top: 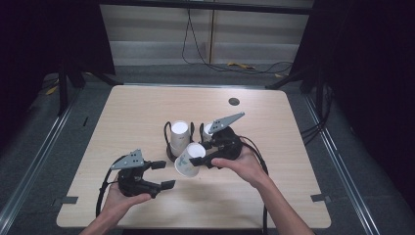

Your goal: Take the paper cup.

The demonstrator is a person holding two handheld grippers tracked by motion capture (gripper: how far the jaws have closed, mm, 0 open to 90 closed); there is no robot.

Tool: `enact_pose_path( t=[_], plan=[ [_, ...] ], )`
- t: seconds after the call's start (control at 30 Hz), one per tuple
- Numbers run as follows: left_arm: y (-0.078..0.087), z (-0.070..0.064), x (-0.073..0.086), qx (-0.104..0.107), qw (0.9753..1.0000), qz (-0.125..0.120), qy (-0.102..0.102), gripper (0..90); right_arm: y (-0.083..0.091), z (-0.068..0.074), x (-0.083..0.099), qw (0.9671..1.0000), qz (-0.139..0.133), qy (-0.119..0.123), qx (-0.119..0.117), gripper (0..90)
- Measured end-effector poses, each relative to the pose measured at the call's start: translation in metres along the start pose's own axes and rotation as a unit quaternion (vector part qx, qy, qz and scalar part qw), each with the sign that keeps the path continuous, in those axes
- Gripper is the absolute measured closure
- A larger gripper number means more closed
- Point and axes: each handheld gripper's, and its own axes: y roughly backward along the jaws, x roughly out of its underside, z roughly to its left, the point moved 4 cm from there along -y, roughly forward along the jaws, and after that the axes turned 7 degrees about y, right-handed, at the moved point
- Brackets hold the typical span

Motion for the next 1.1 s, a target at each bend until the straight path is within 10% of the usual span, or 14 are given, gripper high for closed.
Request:
enact_pose_path(
  t=[1.1],
  plan=[
    [-0.011,-0.006,0.003,0.023,0.9995,0.004,-0.021,19.9,-0.008,0.012,0.034,0.9933,-0.1,-0.029,-0.051,38.4]
  ],
)
